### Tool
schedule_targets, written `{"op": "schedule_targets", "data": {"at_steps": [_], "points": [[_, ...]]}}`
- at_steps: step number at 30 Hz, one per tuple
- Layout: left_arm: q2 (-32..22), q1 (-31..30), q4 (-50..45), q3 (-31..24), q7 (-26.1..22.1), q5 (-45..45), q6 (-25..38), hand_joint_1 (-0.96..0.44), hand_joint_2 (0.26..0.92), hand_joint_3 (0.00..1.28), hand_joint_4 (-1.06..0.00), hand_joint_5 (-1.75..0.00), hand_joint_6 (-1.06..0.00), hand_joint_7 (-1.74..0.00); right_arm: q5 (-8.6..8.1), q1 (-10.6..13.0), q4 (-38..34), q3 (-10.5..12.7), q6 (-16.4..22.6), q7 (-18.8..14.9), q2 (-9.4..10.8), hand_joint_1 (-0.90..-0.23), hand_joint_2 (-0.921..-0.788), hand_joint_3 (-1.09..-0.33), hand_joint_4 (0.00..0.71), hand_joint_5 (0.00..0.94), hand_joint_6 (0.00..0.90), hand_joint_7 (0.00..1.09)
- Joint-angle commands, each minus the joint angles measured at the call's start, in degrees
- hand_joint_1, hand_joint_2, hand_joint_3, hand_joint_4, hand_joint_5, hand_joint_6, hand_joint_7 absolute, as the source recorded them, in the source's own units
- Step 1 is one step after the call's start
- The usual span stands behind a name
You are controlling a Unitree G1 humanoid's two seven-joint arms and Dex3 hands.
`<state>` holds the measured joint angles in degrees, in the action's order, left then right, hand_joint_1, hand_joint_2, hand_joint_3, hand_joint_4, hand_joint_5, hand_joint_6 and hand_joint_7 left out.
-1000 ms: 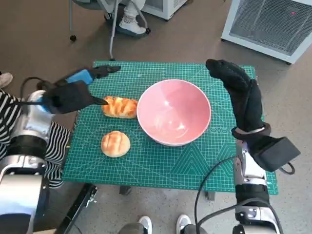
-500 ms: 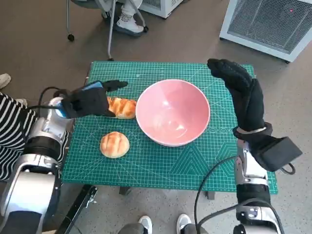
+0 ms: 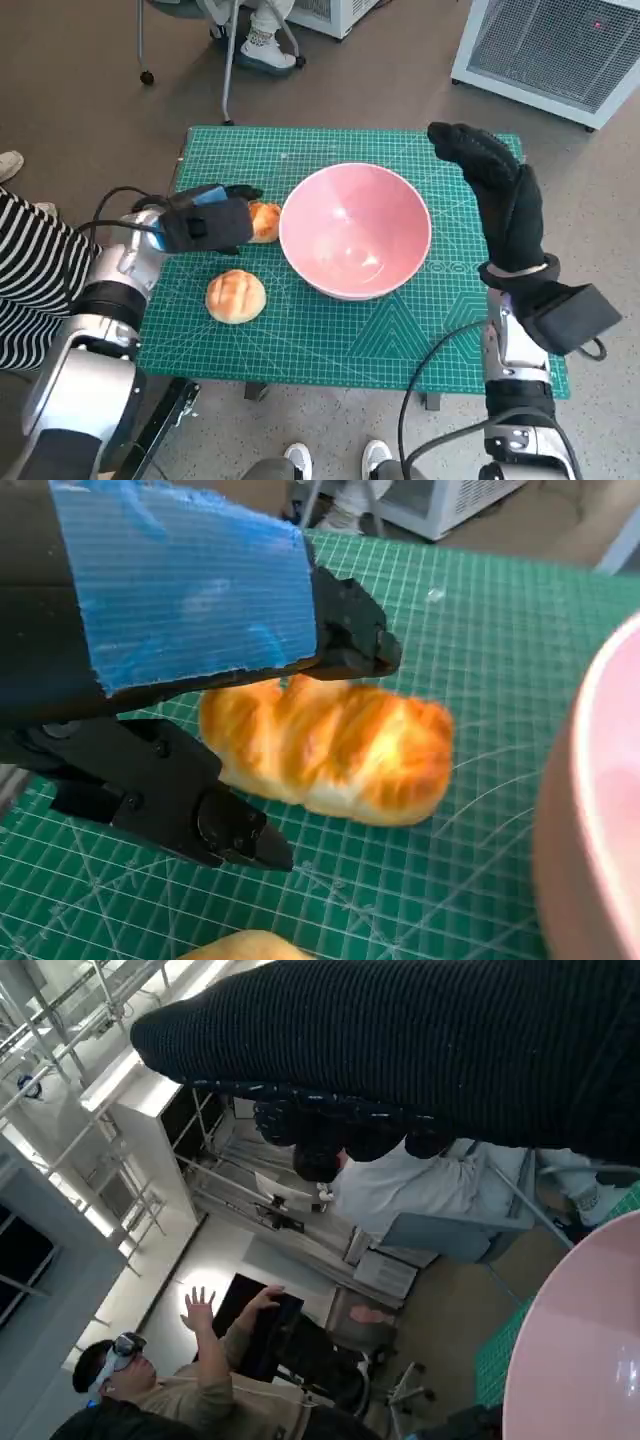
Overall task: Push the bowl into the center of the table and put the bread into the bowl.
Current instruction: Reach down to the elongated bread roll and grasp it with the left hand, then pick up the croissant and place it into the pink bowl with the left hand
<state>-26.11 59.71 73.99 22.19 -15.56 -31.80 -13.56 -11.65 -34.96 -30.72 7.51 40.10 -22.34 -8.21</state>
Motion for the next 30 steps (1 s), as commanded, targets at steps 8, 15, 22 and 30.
{"op": "schedule_targets", "data": {"at_steps": [8,15,22,30], "points": [[0.77,-0.44,1.8,3.62,6.28,-3.97,1.07,-0.07,0.878,0.01,-0.56,-0.06,-0.62,-0.06,-0.8,2.01,0.28,0.08,-0.74,-0.29,0.06,-0.779,-0.921,-0.73,0.196,0.0,0.002,0.62],[-0.06,-0.94,2.2,4.24,9.12,-4.64,-0.8,-0.03,0.917,0.04,-0.77,-0.09,-0.8,-0.11,-0.77,2.39,0.5,0.05,-0.74,-0.29,0.07,-0.772,-0.921,-0.731,0.189,0.0,0.001,0.63],[-0.93,-0.88,2.32,4.37,10.6,-4.72,-1.64,-0.05,0.921,0.16,-0.64,-0.99,-0.53,-1.25,-0.81,2.51,0.39,-0.03,-0.75,-0.35,0.23,-0.769,-0.921,-0.733,0.183,0.0,-0.001,0.62],[-2.54,0.49,1.5,2.85,10.15,-3.29,-3.21,0.0,0.921,0.13,-0.64,-1.21,-0.54,-1.25,-1.15,2.56,-0.05,0.01,-0.82,-0.61,0.36,-0.768,-0.921,-0.734,0.18,0.0,-0.001,0.61]]}}
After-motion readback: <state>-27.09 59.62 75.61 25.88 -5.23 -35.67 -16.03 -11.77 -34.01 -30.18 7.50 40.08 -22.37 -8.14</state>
